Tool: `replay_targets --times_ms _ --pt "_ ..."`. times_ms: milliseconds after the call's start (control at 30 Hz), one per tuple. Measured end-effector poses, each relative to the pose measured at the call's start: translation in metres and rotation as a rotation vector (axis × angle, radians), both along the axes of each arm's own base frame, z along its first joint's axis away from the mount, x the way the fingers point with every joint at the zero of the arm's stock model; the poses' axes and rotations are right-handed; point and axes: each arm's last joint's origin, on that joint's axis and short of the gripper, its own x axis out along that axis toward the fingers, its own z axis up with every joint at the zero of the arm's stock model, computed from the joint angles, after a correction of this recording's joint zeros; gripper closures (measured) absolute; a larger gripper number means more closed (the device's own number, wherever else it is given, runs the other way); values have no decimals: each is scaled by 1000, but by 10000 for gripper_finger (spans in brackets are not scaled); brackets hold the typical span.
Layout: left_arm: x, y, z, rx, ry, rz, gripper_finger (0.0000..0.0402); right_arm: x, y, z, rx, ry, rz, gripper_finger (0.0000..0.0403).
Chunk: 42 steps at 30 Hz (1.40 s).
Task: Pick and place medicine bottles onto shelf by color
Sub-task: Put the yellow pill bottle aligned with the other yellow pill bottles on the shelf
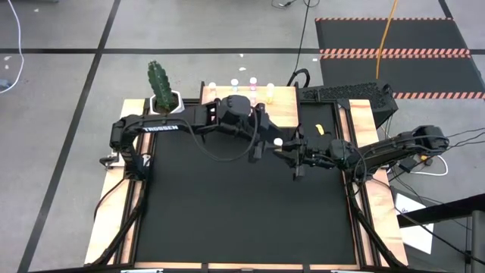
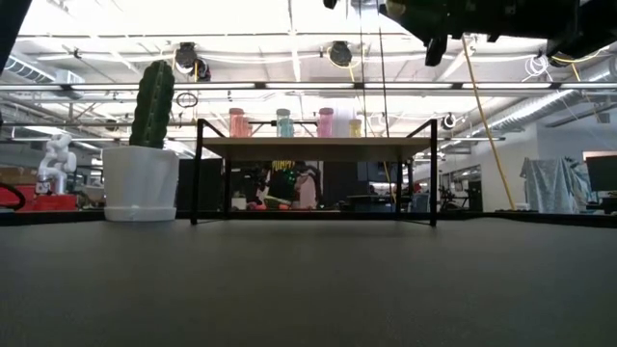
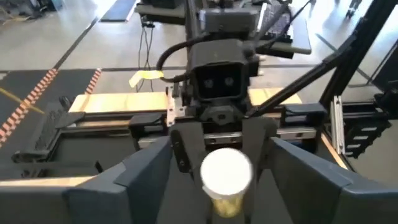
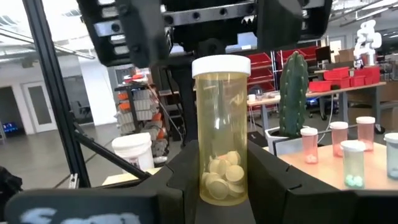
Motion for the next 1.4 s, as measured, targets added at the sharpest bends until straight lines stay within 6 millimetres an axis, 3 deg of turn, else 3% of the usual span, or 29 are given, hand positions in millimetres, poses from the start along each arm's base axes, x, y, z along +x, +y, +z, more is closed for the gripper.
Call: replay_targets --times_ms 200,1100,1400 --pt "0 8 -4 -50 34 33 183 0 0 0 -13 1 -6 303" --pt "-1 8 -6 -69 53 -4 286 0 -1 0 2 -2 -43 301" --pt "-3 21 -6 -16 48 65 271 0 -6 -8 84 79 -197 237"
